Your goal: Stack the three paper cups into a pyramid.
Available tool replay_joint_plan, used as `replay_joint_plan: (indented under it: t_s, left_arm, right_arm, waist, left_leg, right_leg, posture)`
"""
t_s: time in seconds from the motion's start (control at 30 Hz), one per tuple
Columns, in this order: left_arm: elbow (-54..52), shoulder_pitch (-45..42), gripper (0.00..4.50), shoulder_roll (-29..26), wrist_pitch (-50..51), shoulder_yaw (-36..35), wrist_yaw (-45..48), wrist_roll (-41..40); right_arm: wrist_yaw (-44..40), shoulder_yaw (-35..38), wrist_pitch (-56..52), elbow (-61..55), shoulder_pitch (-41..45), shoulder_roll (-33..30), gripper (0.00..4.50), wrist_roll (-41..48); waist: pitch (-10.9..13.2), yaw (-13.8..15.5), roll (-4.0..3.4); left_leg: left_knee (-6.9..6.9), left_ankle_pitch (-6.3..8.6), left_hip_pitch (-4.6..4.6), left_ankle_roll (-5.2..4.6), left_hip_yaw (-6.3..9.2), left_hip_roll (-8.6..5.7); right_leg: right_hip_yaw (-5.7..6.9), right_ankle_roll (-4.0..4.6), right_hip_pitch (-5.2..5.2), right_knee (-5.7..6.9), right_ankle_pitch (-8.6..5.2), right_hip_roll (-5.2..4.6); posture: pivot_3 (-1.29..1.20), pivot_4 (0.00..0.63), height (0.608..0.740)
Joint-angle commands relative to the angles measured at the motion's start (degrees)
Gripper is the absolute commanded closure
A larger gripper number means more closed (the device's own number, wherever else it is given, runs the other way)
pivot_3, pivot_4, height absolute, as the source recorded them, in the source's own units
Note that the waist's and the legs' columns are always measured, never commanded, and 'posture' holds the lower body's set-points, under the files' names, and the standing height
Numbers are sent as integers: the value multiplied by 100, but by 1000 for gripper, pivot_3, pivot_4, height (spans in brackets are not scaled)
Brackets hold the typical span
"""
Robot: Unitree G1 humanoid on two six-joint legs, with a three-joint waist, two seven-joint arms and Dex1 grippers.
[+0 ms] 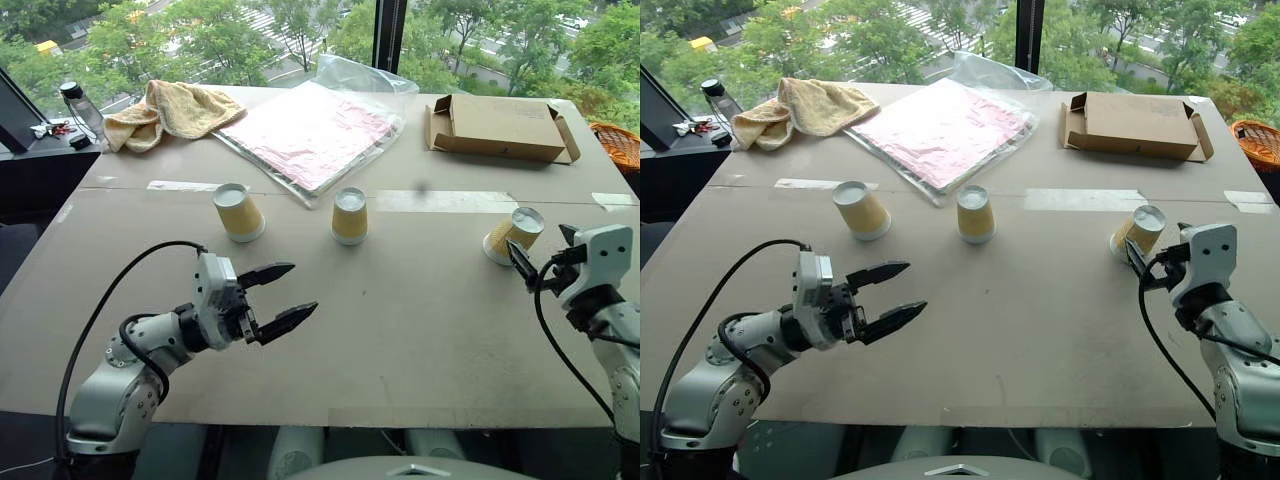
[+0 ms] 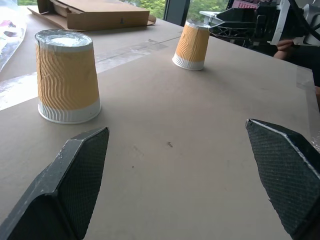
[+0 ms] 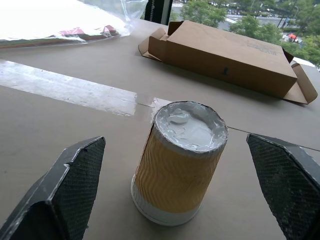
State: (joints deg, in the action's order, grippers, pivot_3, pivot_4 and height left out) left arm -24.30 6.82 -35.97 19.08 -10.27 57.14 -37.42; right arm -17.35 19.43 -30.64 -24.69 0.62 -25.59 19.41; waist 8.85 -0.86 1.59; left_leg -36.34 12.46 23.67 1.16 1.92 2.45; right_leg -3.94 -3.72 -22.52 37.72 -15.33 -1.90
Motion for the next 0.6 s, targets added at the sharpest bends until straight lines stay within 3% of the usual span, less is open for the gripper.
replay_joint_plan:
  t_s: [0.03,0.27,0.37,0.47,0.6]
  left_arm:
    - [-274,-41,0,22,-141,-14,61,-122]
    - [-309,192,0,1,-257,-105,207,-159]
    - [-289,332,0,12,-359,-125,289,-126]
    - [-255,455,0,23,-449,-121,323,-86]
    - [-131,606,0,33,-590,-132,368,-3]
  right_arm:
    - [157,29,-204,140,357,34,14,99]
    - [286,-88,-219,787,820,89,14,-51]
    - [204,-87,-126,1041,966,30,771,-61]
    - [72,-97,-41,1074,1035,-57,2275,-68]
    - [-542,-208,28,704,926,-129,2449,298]
  waist:
    - [0,-3,0]
    - [1,-5,-2]
    - [2,-11,-3]
    - [2,-9,-4]
    - [3,-11,-5]
  left_leg:
    - [0,0,-1,0,0,0]
    - [0,0,2,0,-1,0]
    - [0,0,1,0,0,0]
    - [0,0,0,0,0,0]
    - [0,0,1,0,0,0]
  right_leg:
    - [0,0,0,1,0,0]
    - [0,-2,0,-1,1,0]
    - [0,-2,-1,0,1,1]
    - [0,-2,-1,1,1,1]
    - [0,-2,-1,0,1,1]
  posture:
    - [0,150,740]
    - [0,150,740]
    - [0,150,740]
    - [0,150,740]
    - [0,150,740]
